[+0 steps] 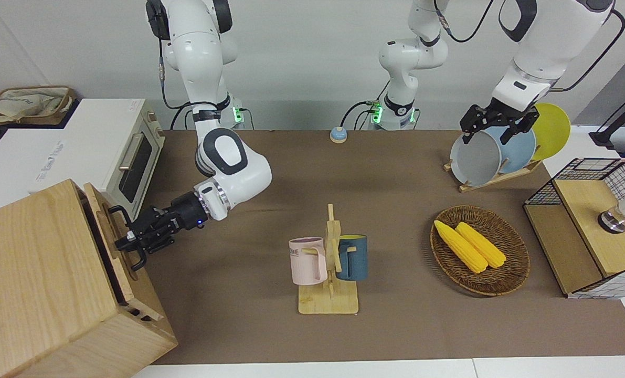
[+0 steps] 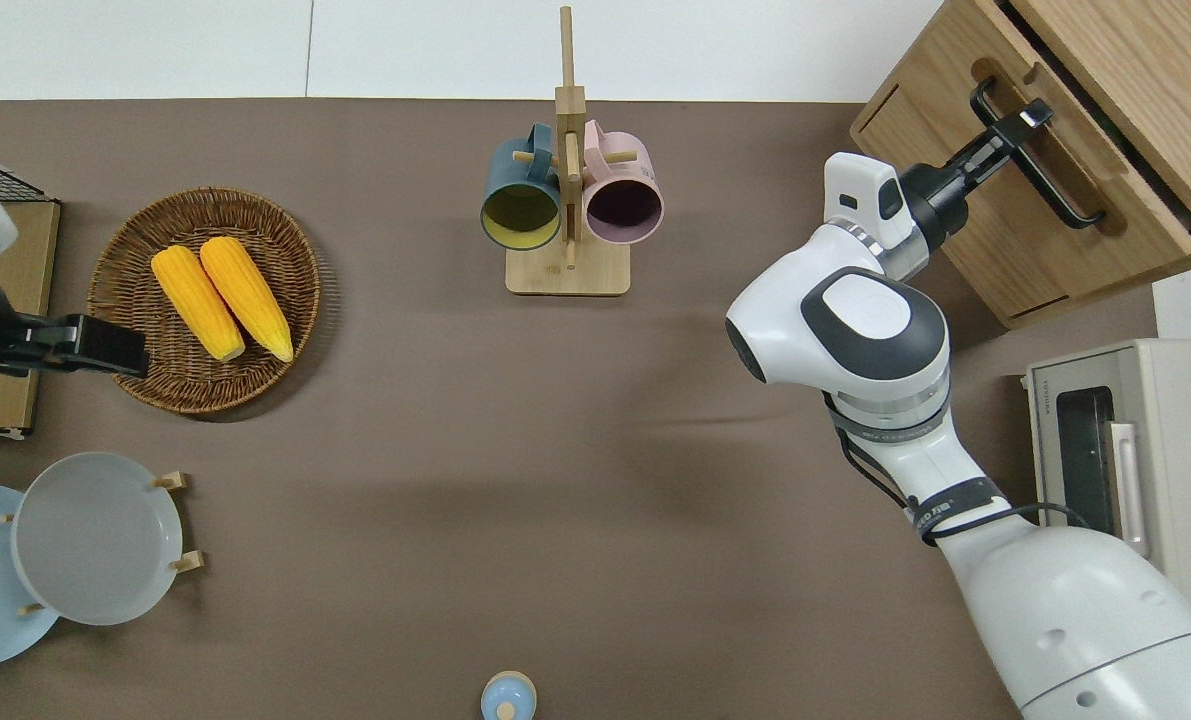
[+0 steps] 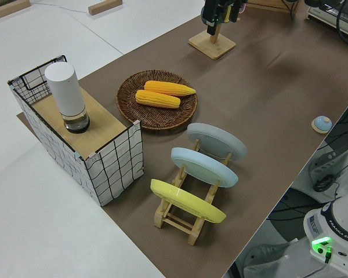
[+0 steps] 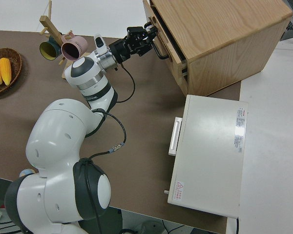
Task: Slide drawer open with right arm
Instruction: 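Close the right gripper around the black drawer handle, then pull the handle toward the robot with the right gripper, sliding the drawer out, then release the handle and withdraw the right gripper from the drawer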
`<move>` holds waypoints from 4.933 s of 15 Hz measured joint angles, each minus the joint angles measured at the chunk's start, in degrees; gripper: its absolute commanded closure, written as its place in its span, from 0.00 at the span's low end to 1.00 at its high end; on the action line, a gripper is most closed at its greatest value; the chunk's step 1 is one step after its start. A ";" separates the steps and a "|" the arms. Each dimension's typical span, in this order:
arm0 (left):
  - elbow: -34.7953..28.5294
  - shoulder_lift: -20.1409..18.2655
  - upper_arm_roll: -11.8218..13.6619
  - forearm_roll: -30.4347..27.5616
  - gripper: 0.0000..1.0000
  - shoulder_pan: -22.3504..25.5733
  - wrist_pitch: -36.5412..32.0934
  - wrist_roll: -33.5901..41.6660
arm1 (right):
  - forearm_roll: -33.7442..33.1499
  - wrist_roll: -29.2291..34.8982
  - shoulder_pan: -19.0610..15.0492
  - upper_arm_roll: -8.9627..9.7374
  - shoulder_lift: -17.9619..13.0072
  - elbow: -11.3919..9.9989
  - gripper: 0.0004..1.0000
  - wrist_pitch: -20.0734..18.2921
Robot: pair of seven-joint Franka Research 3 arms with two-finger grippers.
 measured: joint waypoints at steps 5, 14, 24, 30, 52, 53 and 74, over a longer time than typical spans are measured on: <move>0.00 0.00 0.00 0.00 0.01 0.00 0.00 0.00 | 2.76 0.00 3.08 -0.05 -0.03 -0.12 1.00 -3.72; 0.00 0.00 0.00 0.00 0.01 0.00 0.00 0.00 | 8.09 0.00 10.53 -0.01 -0.08 -0.37 1.00 -11.59; 0.00 0.00 0.00 0.00 0.01 0.00 0.00 0.00 | 11.83 0.00 17.08 0.01 -0.11 -0.39 1.00 -16.91; 0.00 0.00 0.00 0.00 0.01 0.00 0.00 0.00 | 13.47 0.00 20.40 0.03 -0.11 -0.38 1.00 -19.28; 0.00 0.00 0.00 0.00 0.01 0.00 0.00 0.00 | 17.50 0.43 22.91 0.93 0.00 1.39 0.01 -17.63; 0.00 0.00 0.00 0.00 0.01 0.00 0.00 0.00 | 19.14 0.55 22.93 0.95 0.00 2.34 0.01 -17.52; 0.00 0.00 0.00 0.00 0.01 0.00 0.00 0.00 | 85.10 -12.78 1.92 -0.51 -24.33 16.77 0.01 -17.71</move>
